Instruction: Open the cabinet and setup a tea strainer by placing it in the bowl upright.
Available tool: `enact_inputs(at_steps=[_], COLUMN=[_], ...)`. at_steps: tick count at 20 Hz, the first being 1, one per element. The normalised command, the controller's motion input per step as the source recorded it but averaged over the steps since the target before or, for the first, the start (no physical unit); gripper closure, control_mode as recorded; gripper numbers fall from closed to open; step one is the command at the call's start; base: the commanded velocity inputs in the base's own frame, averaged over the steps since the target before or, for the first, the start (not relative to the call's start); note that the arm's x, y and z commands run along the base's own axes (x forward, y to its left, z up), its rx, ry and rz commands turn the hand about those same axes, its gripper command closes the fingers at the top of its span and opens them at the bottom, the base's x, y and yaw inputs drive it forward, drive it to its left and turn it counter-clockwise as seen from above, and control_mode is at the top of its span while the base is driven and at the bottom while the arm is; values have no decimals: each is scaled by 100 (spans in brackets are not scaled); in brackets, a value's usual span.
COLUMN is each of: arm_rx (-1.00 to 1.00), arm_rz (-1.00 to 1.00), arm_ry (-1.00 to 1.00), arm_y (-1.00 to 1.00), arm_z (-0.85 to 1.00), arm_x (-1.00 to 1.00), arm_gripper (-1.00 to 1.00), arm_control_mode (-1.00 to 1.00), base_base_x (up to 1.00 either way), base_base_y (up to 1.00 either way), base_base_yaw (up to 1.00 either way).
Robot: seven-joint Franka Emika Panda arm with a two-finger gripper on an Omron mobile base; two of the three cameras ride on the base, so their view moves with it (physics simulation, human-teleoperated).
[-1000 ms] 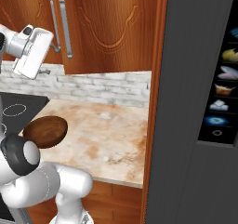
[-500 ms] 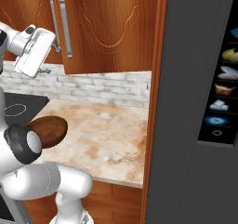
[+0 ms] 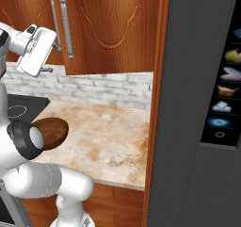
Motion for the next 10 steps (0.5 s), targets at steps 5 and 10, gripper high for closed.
enact_inputs(at_steps=[5, 10], arm_rx=[-4, -5], arm_rz=[0, 1], arm_ry=[0, -10], arm_y=[1, 2], arm_z=[0, 0], arm_x=[15, 6], arm_gripper=[-100, -100], arm_control_mode=[-100, -100], base_base_x=[0, 0], base_base_y=[0, 0], base_base_yaw=[0, 0])
